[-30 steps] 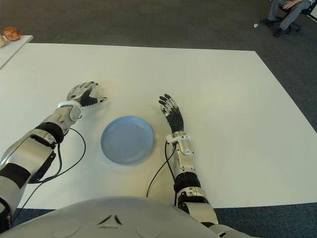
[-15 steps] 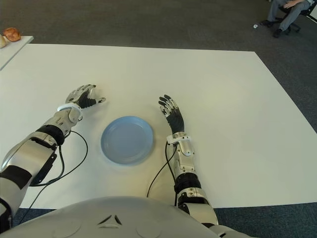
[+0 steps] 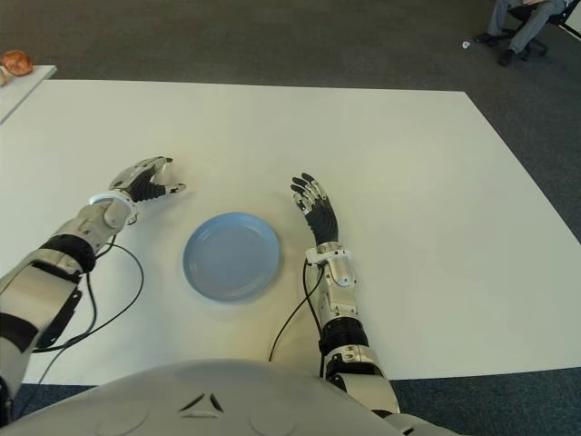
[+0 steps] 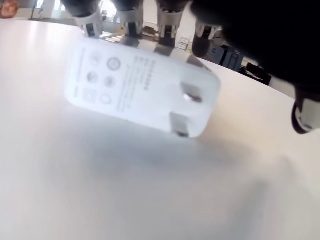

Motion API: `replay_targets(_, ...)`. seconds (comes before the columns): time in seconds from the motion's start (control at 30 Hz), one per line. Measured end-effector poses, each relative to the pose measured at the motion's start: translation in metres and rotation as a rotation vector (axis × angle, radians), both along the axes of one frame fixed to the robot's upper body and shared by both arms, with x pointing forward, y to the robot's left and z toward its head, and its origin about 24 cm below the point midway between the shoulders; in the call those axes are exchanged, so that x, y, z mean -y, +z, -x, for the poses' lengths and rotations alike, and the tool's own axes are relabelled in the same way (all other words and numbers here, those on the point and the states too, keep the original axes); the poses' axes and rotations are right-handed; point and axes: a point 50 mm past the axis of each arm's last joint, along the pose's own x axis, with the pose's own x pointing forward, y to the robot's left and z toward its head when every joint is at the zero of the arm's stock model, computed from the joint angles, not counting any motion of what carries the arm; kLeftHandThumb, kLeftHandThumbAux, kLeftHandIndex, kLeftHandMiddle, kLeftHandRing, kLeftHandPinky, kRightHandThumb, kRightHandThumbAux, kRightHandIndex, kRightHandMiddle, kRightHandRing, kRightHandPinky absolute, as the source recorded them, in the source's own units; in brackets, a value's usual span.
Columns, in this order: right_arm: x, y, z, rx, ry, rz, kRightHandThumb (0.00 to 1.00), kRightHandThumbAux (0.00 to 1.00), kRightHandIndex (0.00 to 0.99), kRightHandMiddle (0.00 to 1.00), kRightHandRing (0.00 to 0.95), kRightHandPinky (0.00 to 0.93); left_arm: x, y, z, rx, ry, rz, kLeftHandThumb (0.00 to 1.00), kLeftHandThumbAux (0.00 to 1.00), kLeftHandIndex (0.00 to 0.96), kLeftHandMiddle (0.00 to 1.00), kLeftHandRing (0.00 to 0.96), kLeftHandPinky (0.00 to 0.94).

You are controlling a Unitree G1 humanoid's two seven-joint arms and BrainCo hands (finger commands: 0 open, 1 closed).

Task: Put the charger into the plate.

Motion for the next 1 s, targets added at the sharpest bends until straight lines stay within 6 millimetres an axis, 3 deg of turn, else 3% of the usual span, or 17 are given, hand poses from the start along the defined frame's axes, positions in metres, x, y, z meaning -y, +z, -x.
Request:
replay_targets(0.47,0.001,-0.001,0.001,-0.005,-0.013,0.002,0.000,0.621,0.131,0.219,0.182,0.166,-0.028,0.010,0.042,-0.002,-0.214,-0.028,0.027,0.393,0.000,0.000,0.000,0.006)
replay_targets(1.0,0.000,0.000,0.001,-0.009,-0.015,0.000,0.000,0.624,0.131,0.224,0.183,0.164,-0.025,0.041,0.085,0.031,-0.481,-0.091,0.065,0.479,0.000,0.000,0.000,0.027)
